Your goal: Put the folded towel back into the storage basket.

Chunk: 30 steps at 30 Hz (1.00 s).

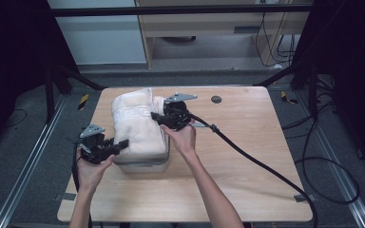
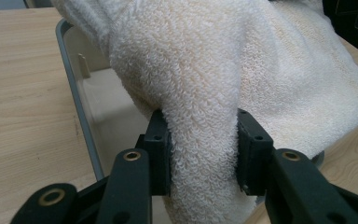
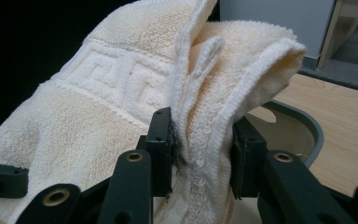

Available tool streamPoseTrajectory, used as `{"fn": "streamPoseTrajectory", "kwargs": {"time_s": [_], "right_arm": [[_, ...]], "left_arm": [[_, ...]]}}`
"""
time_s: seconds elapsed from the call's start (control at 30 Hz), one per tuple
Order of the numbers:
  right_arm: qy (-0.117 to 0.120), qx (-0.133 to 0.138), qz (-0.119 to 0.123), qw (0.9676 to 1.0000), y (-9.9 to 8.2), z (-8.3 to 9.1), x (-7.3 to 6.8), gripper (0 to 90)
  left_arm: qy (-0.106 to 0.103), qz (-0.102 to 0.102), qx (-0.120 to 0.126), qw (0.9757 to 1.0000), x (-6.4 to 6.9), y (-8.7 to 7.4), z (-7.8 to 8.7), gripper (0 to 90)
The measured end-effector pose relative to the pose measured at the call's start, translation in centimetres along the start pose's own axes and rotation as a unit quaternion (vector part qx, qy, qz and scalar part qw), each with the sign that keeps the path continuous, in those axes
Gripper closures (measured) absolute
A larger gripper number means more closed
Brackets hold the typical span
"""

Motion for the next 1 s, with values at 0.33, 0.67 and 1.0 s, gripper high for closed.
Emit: {"fn": "streamPoseTrajectory", "kwargs": {"time_s": [0.33,0.67,1.0], "right_arm": [[-0.005,-0.009,-0.001,0.9999,-0.6,-0.7,0.3,65.9],[-0.015,-0.021,0.004,0.9997,-1.5,-1.4,0.5,65.7],[-0.026,-0.036,0.007,0.999,-2.6,-2.2,0.6,65.2]], "left_arm": [[0.005,0.001,-0.011,0.9999,-0.3,-0.5,-0.7,62.2],[0.014,-0.002,-0.028,0.9995,-0.5,-1.2,-1.6,62.1],[0.021,-0.004,-0.043,0.9989,-0.8,-1.8,-2.2,62.1]]}}
Point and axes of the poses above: each handheld gripper's, and its own axes: z roughly backward along the jaws, y roughly out of its top, x roughly to its right, the point moved 7 cm from there along -z, roughly forward along the jaws, and after that the axes turned 4 degrees about y, right-handed, at the moved point
